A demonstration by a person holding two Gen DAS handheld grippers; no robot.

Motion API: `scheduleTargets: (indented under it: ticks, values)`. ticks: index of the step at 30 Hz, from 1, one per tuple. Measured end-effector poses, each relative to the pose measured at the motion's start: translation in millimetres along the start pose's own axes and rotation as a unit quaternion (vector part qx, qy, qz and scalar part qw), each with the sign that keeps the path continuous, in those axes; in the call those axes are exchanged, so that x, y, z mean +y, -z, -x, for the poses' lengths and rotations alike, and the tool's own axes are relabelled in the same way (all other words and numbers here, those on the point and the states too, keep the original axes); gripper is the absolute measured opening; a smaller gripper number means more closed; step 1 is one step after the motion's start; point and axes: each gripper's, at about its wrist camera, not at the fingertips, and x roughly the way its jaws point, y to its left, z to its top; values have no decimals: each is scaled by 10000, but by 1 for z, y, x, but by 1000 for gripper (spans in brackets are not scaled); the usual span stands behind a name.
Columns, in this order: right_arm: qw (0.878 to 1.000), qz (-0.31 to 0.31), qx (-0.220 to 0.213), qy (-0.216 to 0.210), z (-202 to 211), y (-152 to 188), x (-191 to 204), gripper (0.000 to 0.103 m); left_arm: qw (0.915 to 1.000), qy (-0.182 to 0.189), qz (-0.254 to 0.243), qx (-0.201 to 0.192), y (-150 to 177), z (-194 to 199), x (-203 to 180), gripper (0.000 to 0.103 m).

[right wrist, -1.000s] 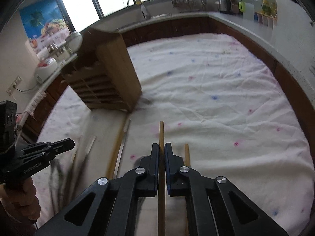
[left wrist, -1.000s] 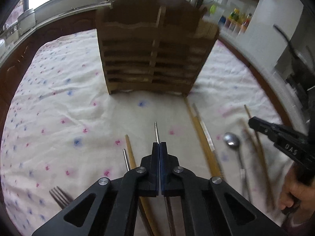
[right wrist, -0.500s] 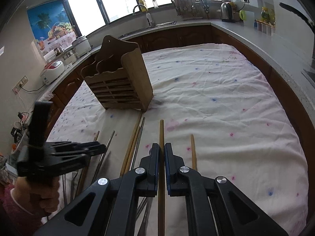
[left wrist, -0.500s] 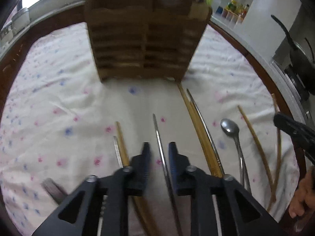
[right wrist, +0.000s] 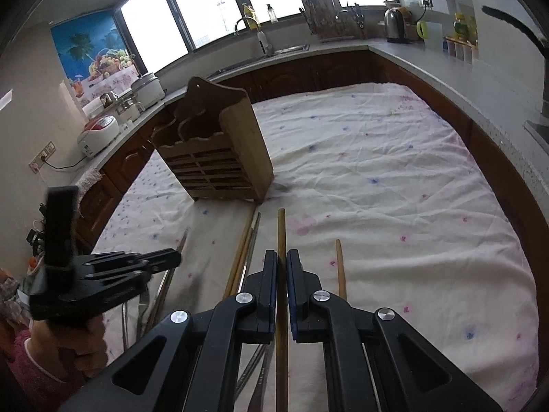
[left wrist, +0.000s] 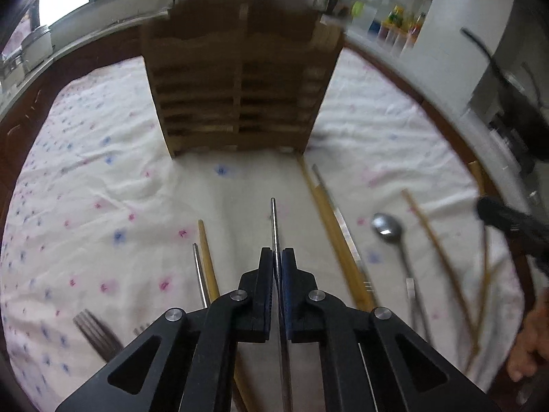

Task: Organize utensils
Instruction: 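Lift both held chopsticks and carry them over the wooden holder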

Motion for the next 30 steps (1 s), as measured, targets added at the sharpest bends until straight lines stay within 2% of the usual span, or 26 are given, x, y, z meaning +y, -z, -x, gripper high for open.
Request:
scheduleTargets:
  ticks: [7, 13, 25, 30]
  values:
    - [9997, 156, -212, -30, 19, -8, 15, 6, 9963, 376, 79, -764, 9, 80, 3, 3]
    - [9984, 281, -495, -7, 39, -20, 29, 6, 9902, 555, 230, -1260, 24, 138, 26, 3]
    - [9944, 396, -975, -21, 59, -46, 45, 6, 9814, 593, 455, -1770, 37, 174, 44, 3]
    - [9927, 384, -1139, -70, 62, -57, 49, 6, 9781, 596, 510, -1928, 31, 179, 49, 3]
